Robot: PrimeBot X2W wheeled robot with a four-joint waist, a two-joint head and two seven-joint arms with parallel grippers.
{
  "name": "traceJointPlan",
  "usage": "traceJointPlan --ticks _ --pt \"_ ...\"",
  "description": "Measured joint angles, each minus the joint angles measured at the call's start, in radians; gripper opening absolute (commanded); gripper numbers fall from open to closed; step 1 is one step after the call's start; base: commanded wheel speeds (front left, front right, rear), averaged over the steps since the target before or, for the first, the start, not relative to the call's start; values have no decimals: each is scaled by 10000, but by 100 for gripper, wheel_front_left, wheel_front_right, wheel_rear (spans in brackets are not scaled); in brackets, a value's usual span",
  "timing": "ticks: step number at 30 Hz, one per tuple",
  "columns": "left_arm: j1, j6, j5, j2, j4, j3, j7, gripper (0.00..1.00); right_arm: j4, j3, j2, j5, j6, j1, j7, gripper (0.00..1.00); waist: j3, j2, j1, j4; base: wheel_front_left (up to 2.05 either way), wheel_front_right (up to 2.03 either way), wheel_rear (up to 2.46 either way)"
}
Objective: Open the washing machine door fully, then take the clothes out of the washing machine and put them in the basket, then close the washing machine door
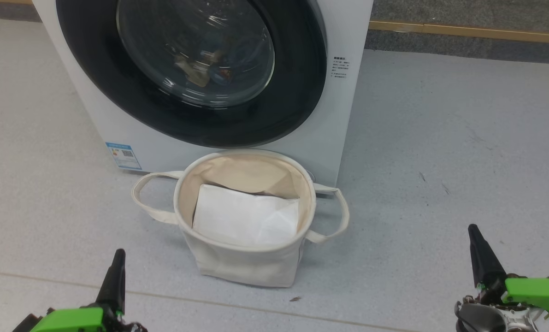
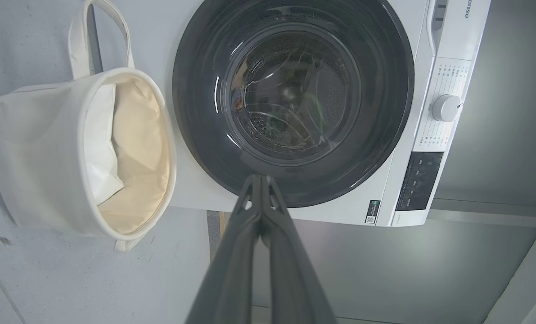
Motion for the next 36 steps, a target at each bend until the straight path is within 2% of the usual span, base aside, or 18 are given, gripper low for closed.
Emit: traceJointPlan --ticks 36 --pt "0 0 0 0 0 0 0 0 0 0 0 0 0 0 0 0 0 0 0 0 0 0 0"
